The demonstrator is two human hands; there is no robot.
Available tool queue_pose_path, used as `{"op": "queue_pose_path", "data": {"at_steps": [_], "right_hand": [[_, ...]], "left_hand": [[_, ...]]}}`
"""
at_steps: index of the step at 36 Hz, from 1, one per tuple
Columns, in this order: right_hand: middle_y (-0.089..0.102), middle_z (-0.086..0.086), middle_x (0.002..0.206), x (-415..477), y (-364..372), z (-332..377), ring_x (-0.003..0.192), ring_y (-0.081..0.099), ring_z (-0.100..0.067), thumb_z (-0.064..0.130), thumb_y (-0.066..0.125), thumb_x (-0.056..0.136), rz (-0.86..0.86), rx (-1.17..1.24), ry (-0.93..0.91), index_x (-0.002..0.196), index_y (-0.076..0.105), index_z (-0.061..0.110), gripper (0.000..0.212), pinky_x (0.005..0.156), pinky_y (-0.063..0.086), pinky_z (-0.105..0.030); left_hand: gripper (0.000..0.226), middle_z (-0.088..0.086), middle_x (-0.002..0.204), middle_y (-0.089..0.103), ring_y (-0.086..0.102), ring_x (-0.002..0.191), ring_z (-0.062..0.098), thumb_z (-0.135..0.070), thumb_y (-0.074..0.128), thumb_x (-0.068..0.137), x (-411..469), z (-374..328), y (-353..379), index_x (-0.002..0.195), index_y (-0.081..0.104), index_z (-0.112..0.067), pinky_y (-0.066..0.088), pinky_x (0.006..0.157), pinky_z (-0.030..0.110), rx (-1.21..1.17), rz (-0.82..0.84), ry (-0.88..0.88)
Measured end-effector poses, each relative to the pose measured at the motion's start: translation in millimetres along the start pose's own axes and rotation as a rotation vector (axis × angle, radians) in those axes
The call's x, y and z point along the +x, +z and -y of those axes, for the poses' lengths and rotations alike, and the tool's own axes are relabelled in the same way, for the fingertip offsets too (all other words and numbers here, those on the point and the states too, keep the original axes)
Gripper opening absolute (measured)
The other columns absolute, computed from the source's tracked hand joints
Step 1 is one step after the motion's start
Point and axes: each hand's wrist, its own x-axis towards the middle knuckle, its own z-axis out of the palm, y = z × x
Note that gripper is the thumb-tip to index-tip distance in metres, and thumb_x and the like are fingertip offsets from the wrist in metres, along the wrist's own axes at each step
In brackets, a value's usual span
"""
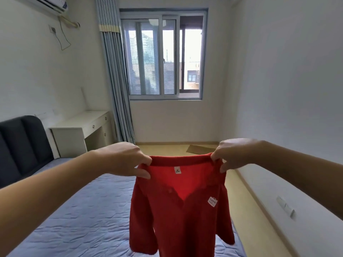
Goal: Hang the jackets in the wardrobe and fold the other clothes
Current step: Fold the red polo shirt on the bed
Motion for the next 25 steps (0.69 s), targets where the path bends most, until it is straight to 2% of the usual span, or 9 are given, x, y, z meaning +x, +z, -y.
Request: {"op": "queue_pose_path", "data": {"at_steps": [3,6,9,12,14,16,18,20,25], "right_hand": [[0.05,0.017,0.093,-4.1,0.7,-4.5,0.086,0.051,-0.003,0.027,0.06,0.09,-0.064,0.084,-0.022,0.1,0.068,0.022,0.014,0.066,0.038,-0.009],[0.057,0.006,0.079,-7.7,3.5,-2.4,0.07,0.05,-0.006,0.02,0.065,0.086,-0.285,0.318,-0.048,0.079,0.067,0.011,0.011,0.061,0.036,-0.008],[0.051,0.002,0.06,-13.0,7.0,5.9,0.053,0.044,-0.003,0.005,0.065,0.085,-0.53,0.785,-0.027,0.065,0.057,0.014,0.023,0.054,0.035,-0.013],[0.053,-0.005,0.07,-14.2,12.1,13.7,0.061,0.048,-0.009,-0.001,0.058,0.091,-0.693,1.238,-0.005,0.083,0.054,0.009,0.013,0.055,0.041,-0.019],[0.058,-0.01,0.08,-12.6,17.4,18.1,0.068,0.053,-0.016,0.002,0.057,0.092,-0.64,1.408,0.021,0.102,0.051,0.01,0.014,0.059,0.047,-0.022],[0.064,-0.012,0.091,-10.4,26.9,19.7,0.078,0.06,-0.017,0.004,0.061,0.09,-0.513,1.415,0.048,0.116,0.053,0.01,0.028,0.069,0.054,-0.024],[0.066,-0.008,0.089,-7.2,40.4,21.7,0.08,0.062,-0.014,0.004,0.064,0.088,-0.355,1.364,0.061,0.109,0.061,0.004,0.021,0.07,0.054,-0.02],[0.065,-0.002,0.082,-3.6,57.9,24.2,0.074,0.061,-0.009,0.009,0.065,0.089,-0.181,1.31,0.08,0.095,0.066,0.005,0.008,0.068,0.051,-0.02],[0.067,0.0,0.084,5.0,81.1,19.2,0.078,0.06,-0.014,0.033,0.067,0.088,0.14,1.182,0.089,0.089,0.071,0.013,0.02,0.076,0.049,-0.034]], "left_hand": [[0.024,-0.007,0.085,0.062,0.058,0.077,0.015,-0.05,0.051,0.092,0.2,1.3,1.2,0.091,0.05,-0.026,0.047,0.071,0.034,-0.059,-0.044,0.002],[0.021,-0.012,0.075,0.057,0.054,0.067,0.007,-0.031,0.066,0.087,-2.0,4.7,6.4,0.077,0.047,-0.028,0.045,0.063,0.023,-0.35,-0.196,-0.027],[0.023,-0.004,0.072,0.06,0.056,0.06,0.01,-0.014,0.069,0.084,-2.3,6.6,14.5,0.078,0.051,-0.028,0.048,0.059,0.022,-0.719,-0.466,-0.167],[0.041,-0.003,0.077,0.057,0.054,0.06,0.005,-0.007,0.064,0.088,-3.2,5.9,18.8,0.083,0.048,-0.044,0.048,0.055,0.02,-1.112,-0.631,-0.244],[0.042,-0.002,0.086,0.062,0.062,0.072,0.008,-0.006,0.065,0.087,-5.4,3.2,20.4,0.102,0.05,-0.043,0.052,0.062,0.021,-1.325,-0.551,-0.236],[0.045,-0.002,0.095,0.067,0.067,0.085,0.011,-0.007,0.067,0.086,-7.4,-0.4,26.8,0.116,0.05,-0.035,0.055,0.07,0.024,-1.319,-0.38,-0.288],[0.028,0.004,0.097,0.069,0.067,0.091,0.018,-0.012,0.07,0.085,-8.3,-5.2,36.6,0.109,0.06,-0.022,0.056,0.077,0.029,-1.152,-0.199,-0.356],[0.014,0.009,0.097,0.07,0.068,0.092,0.023,-0.018,0.07,0.086,-10.4,-12.1,49.7,0.099,0.067,-0.013,0.056,0.082,0.032,-1.162,-0.002,-0.376],[0.023,0.005,0.1,0.073,0.07,0.093,0.019,-0.031,0.07,0.083,-12.1,-12.2,73.4,0.098,0.072,-0.013,0.054,0.082,0.029,-1.357,0.417,-0.348]]}}
